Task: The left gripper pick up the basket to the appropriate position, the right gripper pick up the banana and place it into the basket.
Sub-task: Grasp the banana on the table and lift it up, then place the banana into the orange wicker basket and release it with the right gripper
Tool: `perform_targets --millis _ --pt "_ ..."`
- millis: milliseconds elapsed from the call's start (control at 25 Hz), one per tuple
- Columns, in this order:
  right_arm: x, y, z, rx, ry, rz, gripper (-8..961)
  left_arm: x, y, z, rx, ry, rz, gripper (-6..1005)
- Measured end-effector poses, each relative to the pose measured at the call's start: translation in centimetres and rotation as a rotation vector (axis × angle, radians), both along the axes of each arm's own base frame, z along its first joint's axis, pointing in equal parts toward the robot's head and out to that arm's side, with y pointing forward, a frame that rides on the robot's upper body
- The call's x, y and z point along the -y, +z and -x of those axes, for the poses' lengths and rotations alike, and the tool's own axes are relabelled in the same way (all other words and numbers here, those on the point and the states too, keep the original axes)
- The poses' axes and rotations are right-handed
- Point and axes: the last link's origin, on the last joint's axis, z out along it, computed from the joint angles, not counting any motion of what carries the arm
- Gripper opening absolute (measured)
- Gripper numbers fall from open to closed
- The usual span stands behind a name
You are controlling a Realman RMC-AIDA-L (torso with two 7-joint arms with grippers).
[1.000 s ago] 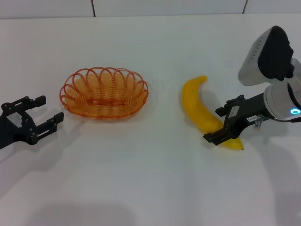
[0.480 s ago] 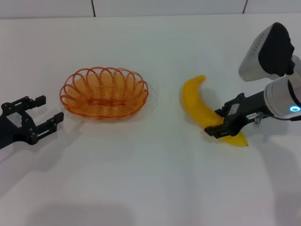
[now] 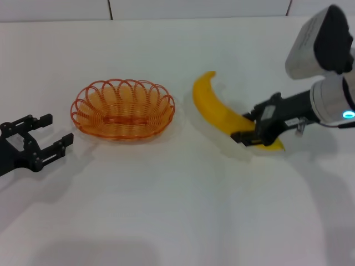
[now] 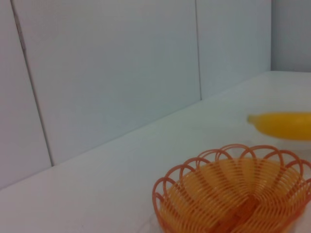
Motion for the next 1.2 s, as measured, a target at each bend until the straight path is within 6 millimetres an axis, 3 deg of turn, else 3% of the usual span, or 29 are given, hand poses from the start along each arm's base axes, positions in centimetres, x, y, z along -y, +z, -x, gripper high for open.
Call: perform_targets --millis 280,440,800,1000,1200 --pt "-0.2 0.2 3.2 -0.109 0.158 0.001 508 -0.1 0.0 -0.1 -0.001 -0.004 -0.001 661" --pt "-0.7 -0.8 5.4 -0.174 0.249 0.007 522 -0.6 -0.1 -0.6 0.001 -0.017 0.000 661" --pt "-2.9 -6.9 9.1 -0.142 0.369 -0.022 552 -0.8 -0.2 -0.9 0.000 -0.033 0.002 662" --pt "-3.2 -10.2 9.6 -0.069 0.428 -0.041 569 -1.3 -0.6 -1.5 0.007 -0.046 0.013 662" --pt "-3.4 -11.6 9.7 -0.030 0.437 -0.038 586 -1.6 -0.9 -1.9 0.012 -0.057 0.023 662"
